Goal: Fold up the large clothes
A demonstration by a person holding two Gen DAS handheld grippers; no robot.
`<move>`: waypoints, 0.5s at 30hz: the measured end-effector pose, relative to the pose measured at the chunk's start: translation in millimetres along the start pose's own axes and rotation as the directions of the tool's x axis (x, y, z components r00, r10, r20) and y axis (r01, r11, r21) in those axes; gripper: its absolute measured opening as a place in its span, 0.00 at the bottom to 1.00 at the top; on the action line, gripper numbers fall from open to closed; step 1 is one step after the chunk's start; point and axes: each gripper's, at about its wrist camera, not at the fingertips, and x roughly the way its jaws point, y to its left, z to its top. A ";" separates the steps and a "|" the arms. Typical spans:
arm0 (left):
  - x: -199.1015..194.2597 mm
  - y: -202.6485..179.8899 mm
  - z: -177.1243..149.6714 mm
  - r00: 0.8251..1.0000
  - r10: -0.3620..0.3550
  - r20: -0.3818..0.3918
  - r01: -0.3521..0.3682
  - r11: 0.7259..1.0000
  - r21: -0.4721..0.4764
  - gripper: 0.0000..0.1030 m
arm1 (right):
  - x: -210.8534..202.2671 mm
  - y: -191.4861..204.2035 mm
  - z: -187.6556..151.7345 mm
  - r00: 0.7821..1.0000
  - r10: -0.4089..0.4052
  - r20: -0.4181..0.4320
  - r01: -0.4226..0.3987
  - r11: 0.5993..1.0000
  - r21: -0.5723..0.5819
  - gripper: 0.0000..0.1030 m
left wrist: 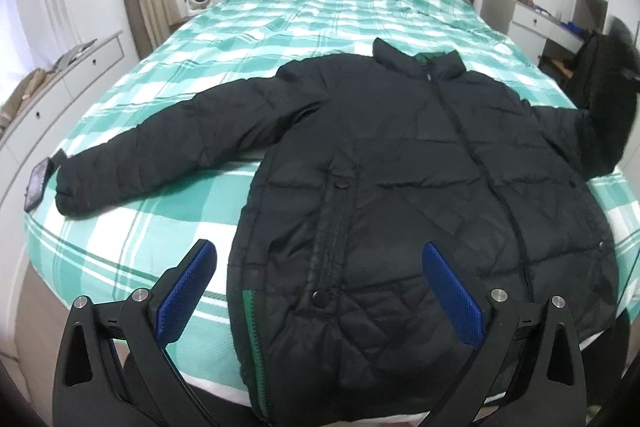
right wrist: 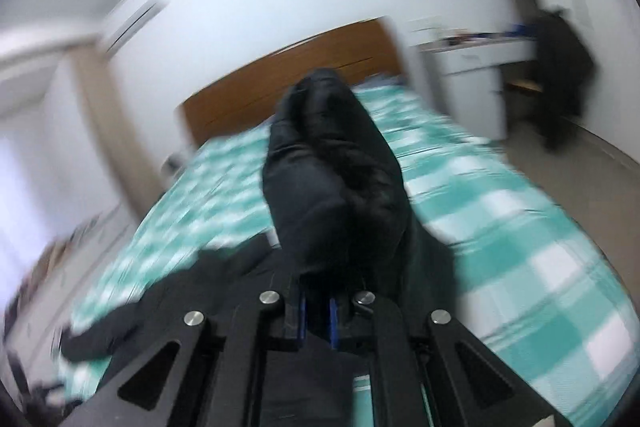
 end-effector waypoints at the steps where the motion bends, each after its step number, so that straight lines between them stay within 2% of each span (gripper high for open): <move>1: -1.1 1.0 -1.4 1.000 0.002 0.002 -0.002 1.000 0.004 0.99 | 14.2 20.1 -7.7 0.999 0.026 -0.036 -0.027 0.999 -0.028 0.07; 4: -1.6 5.5 -6.1 1.000 0.021 -0.002 -0.021 1.000 0.013 0.99 | 56.6 67.8 -39.6 0.987 0.062 -0.146 -0.076 0.993 -0.089 0.07; 7: 0.9 11.5 -9.8 1.000 0.019 -0.019 -0.019 1.000 -0.001 0.99 | 97.1 101.3 -76.9 0.962 0.082 -0.259 -0.111 0.989 -0.098 0.07; 10: 4.5 12.9 -10.2 0.999 0.001 -0.035 -0.001 1.000 -0.006 0.99 | 124.6 122.7 -113.4 0.931 0.060 -0.359 -0.113 0.985 -0.128 0.15; 11: 6.4 11.8 -9.5 0.999 -0.011 -0.040 0.011 1.000 -0.002 0.99 | 136.0 124.2 -126.7 0.899 0.084 -0.429 -0.137 0.986 -0.093 0.37; 12: 9.0 9.3 -7.9 0.999 -0.025 -0.048 0.026 1.000 0.008 0.99 | 142.6 126.5 -136.2 0.873 0.109 -0.475 -0.154 0.986 -0.057 0.69; 13: 11.4 6.1 -6.0 0.998 -0.039 -0.056 0.040 0.999 0.020 0.99 | 146.0 129.1 -145.4 0.848 0.150 -0.508 -0.179 0.984 -0.009 0.79; 15: 15.7 -3.6 0.6 0.995 -0.082 -0.064 0.085 0.995 0.048 0.99 | 128.6 132.7 -152.9 0.844 0.192 -0.500 -0.215 0.977 0.012 0.80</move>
